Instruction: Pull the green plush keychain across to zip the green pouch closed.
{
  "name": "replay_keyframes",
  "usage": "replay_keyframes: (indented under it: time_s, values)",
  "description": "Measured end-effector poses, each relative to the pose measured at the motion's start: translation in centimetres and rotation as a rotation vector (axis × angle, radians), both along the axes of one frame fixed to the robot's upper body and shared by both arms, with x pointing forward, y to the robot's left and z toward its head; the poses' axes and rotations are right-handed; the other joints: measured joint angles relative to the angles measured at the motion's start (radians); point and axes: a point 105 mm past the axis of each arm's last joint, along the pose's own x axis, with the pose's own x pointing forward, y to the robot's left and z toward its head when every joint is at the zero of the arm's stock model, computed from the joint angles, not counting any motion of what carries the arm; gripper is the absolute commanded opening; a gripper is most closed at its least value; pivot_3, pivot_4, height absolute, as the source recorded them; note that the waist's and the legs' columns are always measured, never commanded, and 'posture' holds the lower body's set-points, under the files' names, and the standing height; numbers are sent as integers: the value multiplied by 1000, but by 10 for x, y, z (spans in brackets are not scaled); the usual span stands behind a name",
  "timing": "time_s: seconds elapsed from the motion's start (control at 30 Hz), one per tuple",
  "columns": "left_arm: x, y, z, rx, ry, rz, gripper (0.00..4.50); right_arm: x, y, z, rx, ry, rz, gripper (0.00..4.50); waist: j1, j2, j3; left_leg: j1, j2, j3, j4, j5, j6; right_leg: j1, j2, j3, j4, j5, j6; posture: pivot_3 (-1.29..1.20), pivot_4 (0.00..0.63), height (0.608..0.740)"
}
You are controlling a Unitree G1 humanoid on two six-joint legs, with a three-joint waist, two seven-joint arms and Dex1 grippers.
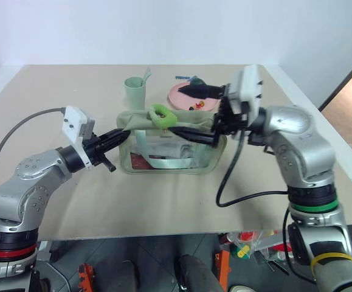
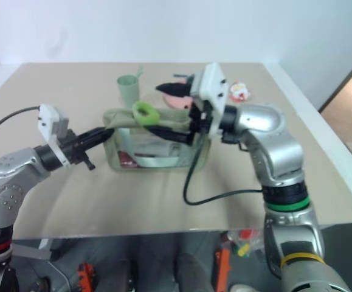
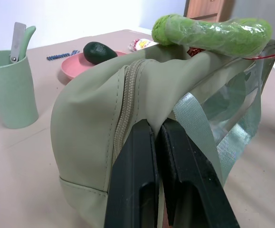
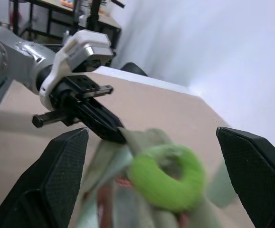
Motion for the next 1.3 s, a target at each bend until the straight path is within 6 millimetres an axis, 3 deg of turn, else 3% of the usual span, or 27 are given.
replay_keyframes:
  time_s: [0.13, 0.23, 0.27, 0.47, 0.67, 0.97, 1.07, 1.13, 1.27, 1.3]
  values:
    - [0, -3, 0, -11, 9, 12, 0, 4, 12, -9, 2, -11, 14, 4465, 1, 0, 0, -1, -1, 0, 1, 0, 0, 0, -1, -1, 0, 0, 0, 0, 150, 740]
    - [1, -5, 0, -16, 9, 20, 0, 13, 10, -15, -12, -19, -14, 4465, 2, 0, 0, -1, -1, 0, 1, 0, 0, 0, -2, -1, 0, 0, 0, 0, 150, 740]
    - [1, -4, 0, -16, 9, 24, 0, 18, 9, -18, -19, -20, -27, 3930, 2, 0, 0, -1, -1, 0, 2, 0, 0, 0, -2, -1, 0, 0, 1, 0, 150, 740]
    - [2, -6, -1, 0, 1, 32, 0, 31, 7, -36, -69, -39, -48, 1895, 2, 0, 0, -1, -1, -1, 1, 0, 0, 0, -2, -2, 0, 0, 1, 0, 150, 740]
    - [3, -7, -1, 9, -8, 44, 0, 32, 6, -37, -81, -83, -42, 115, 2, 0, 0, -1, -1, -1, 2, 0, 0, 1, -2, -2, 0, 0, 1, 0, 150, 740]
    - [5, -10, -1, 15, -14, 48, 0, 30, 5, -34, -77, -181, -40, 115, 4, 0, 0, -1, -2, -1, 2, 0, 0, 1, -2, -2, 0, 0, 1, 0, 150, 740]
    - [5, -15, 0, 13, -15, 32, 0, 32, -3, -23, -21, -196, -69, 115, 10, 0, 0, -1, -2, -1, 2, 0, 0, 1, -3, -2, 0, 0, 1, 0, 150, 740]
    - [5, -22, -1, 5, -14, 13, 0, 37, -18, -9, -9, -234, -124, 115, 17, 0, 0, -2, -2, -1, 2, 0, 0, 0, -4, -2, 0, 1, 1, 0, 150, 740]
    - [4, -26, 0, 3, -14, 7, 0, 49, -71, 19, -36, -328, -301, 115, 30, 0, 0, -3, -3, -1, 2, 0, 0, 1, -5, -3, -1, 0, 2, 0, 150, 740]
    - [4, -27, 1, 0, -14, 16, 0, 52, -101, 21, -74, -346, -403, 115, 33, 0, 0, -3, -4, -1, 2, 0, 0, 0, -6, -4, -2, -1, 3, 0, 150, 740]
